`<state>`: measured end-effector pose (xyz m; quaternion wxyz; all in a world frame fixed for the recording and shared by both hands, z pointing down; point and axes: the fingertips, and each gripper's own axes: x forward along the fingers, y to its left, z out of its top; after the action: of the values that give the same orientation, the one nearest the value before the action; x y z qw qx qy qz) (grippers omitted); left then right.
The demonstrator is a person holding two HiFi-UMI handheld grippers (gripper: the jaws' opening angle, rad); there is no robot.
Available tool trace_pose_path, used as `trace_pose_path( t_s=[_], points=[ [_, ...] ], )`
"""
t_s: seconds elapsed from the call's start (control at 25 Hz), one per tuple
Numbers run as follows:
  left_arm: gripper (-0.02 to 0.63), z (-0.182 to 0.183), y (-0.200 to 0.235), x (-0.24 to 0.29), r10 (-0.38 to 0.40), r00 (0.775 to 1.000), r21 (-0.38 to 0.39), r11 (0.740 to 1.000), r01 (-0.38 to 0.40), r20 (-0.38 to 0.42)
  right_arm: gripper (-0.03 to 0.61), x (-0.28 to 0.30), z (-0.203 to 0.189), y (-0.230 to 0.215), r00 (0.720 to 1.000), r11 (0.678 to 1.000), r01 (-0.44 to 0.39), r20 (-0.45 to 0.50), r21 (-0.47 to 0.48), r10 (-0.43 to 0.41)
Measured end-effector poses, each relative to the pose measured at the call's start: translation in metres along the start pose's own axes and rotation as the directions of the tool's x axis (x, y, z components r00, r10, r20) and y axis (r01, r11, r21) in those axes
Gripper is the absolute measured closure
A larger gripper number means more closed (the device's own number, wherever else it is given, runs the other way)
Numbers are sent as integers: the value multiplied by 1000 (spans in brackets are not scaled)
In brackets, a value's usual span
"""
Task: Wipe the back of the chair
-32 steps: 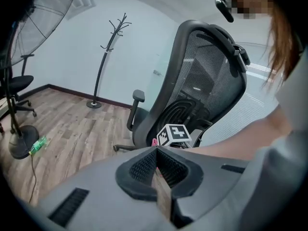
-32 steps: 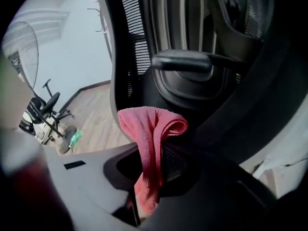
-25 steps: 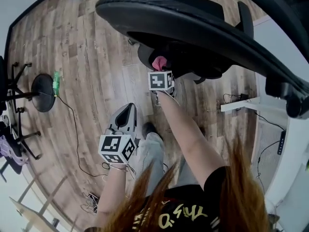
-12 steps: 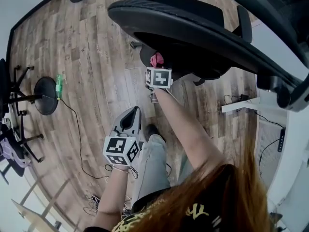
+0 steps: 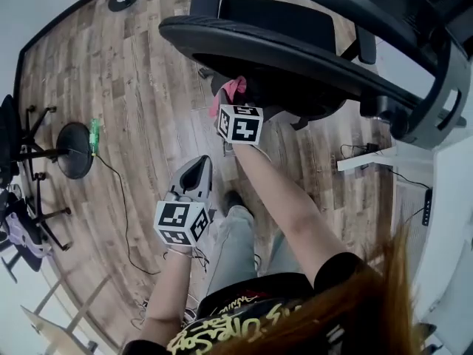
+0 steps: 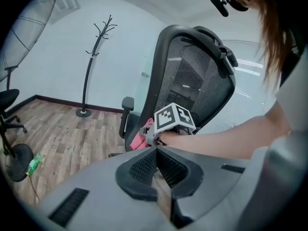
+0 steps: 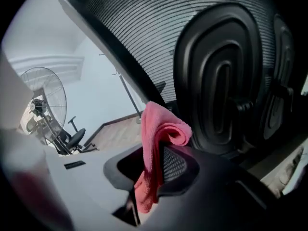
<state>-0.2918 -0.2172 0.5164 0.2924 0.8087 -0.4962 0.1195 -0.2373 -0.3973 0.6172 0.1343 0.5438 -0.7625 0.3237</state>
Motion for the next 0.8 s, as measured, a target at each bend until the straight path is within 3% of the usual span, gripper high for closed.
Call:
trace_pose_path(
  t_s=[0.2,0.36,0.6,0.8],
  points=[
    [621,4,-16,-2,-21,1000,20,1000,21,-8,514,-27,22,5,999,999,-22,36,30,21],
    [621,22,-26,0,-28,999,37,999,27,22,515,-57,44,8,992,998,-55,112,-1,55],
    [621,63,-36,-2,-26,995,85,996,17,98,515,-120,83,15,957,983,-99,255,-152,136],
    [621,95,-48,-2,-16,988,105,994,0,155,514,-175,110,21,922,943,-123,317,-308,224]
  ],
)
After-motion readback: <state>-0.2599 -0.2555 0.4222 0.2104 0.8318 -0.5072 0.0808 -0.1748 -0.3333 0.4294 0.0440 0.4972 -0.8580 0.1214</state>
